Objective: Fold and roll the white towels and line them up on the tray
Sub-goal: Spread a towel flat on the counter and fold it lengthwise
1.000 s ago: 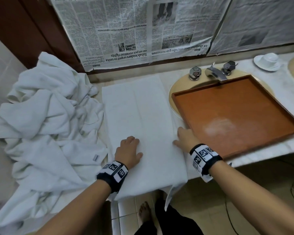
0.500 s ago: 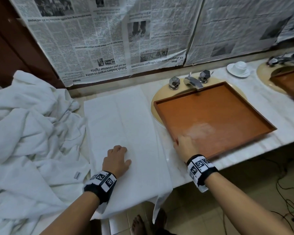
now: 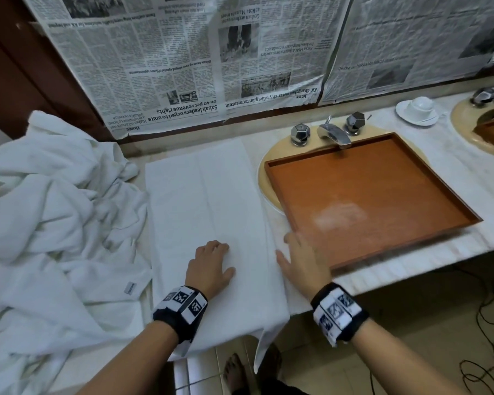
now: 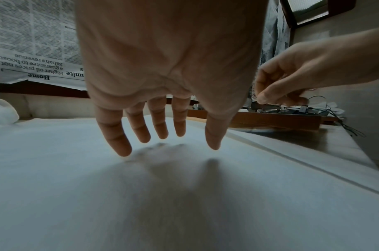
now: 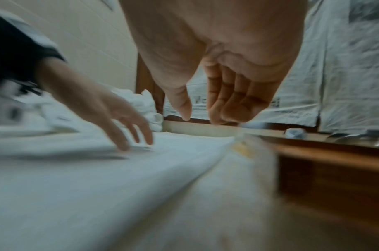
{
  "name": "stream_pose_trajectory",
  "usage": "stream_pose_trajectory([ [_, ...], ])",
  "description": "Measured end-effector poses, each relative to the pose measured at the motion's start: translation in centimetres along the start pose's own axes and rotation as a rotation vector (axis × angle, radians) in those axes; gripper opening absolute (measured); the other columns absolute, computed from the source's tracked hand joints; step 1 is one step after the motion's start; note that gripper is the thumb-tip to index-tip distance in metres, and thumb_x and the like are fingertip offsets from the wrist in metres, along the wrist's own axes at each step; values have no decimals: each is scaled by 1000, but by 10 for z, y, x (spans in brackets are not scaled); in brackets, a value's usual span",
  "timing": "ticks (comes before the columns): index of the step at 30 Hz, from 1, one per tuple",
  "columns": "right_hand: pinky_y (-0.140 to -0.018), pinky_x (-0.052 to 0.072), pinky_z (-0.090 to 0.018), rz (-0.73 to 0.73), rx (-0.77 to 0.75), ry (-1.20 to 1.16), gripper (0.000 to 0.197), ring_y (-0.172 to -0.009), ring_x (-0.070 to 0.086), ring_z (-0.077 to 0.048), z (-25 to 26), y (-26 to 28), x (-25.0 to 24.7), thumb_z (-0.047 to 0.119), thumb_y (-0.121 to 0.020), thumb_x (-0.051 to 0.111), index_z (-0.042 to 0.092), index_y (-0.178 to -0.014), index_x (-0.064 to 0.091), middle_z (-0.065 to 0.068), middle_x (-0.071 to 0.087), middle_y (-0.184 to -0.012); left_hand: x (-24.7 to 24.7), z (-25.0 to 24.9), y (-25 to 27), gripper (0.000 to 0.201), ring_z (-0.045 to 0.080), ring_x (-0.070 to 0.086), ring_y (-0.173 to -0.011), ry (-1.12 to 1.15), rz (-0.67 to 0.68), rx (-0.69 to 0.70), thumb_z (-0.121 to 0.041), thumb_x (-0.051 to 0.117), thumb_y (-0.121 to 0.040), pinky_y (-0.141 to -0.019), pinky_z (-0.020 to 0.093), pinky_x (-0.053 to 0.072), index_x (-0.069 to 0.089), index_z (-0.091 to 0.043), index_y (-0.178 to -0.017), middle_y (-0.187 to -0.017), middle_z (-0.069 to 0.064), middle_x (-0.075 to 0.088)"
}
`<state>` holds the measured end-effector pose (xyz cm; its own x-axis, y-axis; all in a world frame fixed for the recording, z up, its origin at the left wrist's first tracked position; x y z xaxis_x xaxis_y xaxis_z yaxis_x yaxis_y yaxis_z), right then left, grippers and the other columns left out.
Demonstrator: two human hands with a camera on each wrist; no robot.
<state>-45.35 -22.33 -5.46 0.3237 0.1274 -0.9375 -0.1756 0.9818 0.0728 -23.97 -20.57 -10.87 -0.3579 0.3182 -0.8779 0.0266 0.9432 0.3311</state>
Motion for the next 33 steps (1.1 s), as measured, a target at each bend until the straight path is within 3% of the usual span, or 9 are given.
stream_pose_trajectory([
  [4, -79, 48, -35, 243, -21, 44, 47, -103, 59, -25, 18, 37, 54, 53, -96, 46, 21, -130, 42, -3, 50, -119, 9, -13, 3, 58, 24, 35, -134, -34, 26, 35, -44, 60, -89, -97, 39, 45, 42, -26, -141, -148, -4, 35],
  [6, -80, 48, -34, 271, 28, 71, 48, -107, 56, -25, 18, 42, 68, 51, -95, 48, 16, -127, 42, -5, 48, -120, 13, -18, 4, 59, 24, 34, -134, -47, 36, 31, -44, 62, -87, -99, 41, 44, 42, -27, -140, -148, -4, 34],
  [10, -81, 45, -31, 228, 149, 41, 28, -103, 57, -25, 9, 33, 64, 28, -95, 47, 10, -117, 50, -7, 52, -116, 16, -18, 2, 61, 25, 32, -135, -49, 45, 1, -43, 64, -86, -99, 43, 43, 43, -27, -140, -149, -3, 32],
  [15, -70, 52, -34, 30, 227, -170, 8, -81, 63, -25, -21, 45, 50, 17, -96, 49, 10, -101, 48, -6, 60, -89, 18, -16, 0, 63, 25, 31, -136, -37, 57, -27, -43, 67, -84, -100, 41, 42, 43, -27, -140, -150, -4, 30],
  [20, -64, 50, -42, 5, 149, -185, 16, -70, 55, -27, -41, 74, 48, 0, -94, 51, 13, -104, 52, -6, 53, -86, 19, -16, -1, 63, 25, 30, -138, -24, 64, -40, -42, 66, -84, -101, 43, 42, 43, -27, -141, -152, -3, 29],
  [25, -82, 50, -34, 85, 216, -304, 12, -87, 55, -20, -47, 90, 54, 16, -93, 58, 12, -105, 60, -1, 47, -106, 21, -22, 6, 61, 27, 28, -139, -62, 57, -27, -39, 63, -88, -104, 45, 40, 40, -26, -143, -155, -1, 26],
  [28, -88, 51, -30, 69, 243, -399, 17, -90, 54, -14, -48, 95, 54, 6, -90, 60, 13, -105, 60, 3, 46, -108, 27, -32, 12, 63, 28, 24, -143, -94, 69, 21, -42, 60, -88, -106, 46, 39, 37, -29, -146, -158, -1, 22],
  [30, -89, 51, -28, -6, 268, -449, 14, -90, 54, -11, -54, 97, 47, 3, -91, 59, 10, -102, 62, 3, 49, -106, 30, -35, 14, 66, 28, 22, -144, -109, 78, 26, -45, 59, -88, -108, 47, 37, 34, -31, -147, -160, -1, 20],
  [33, -84, 48, -27, 2, 275, -454, 12, -86, 52, -10, -62, 100, 42, 18, -91, 63, 12, -101, 58, 0, 49, -104, 31, -34, 15, 70, 27, 19, -145, -102, 99, 18, -46, 61, -87, -109, 48, 36, 32, -33, -149, -161, -2, 18],
])
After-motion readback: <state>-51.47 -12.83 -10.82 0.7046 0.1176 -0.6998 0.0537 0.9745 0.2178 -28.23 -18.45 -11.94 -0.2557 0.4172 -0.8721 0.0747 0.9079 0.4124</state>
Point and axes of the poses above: each hand's wrist, its own y-axis away from the middle knuckle, its own x-axis out of the palm, z = x × y, the point moved 8 cm from there along -y, towards the middle knuckle
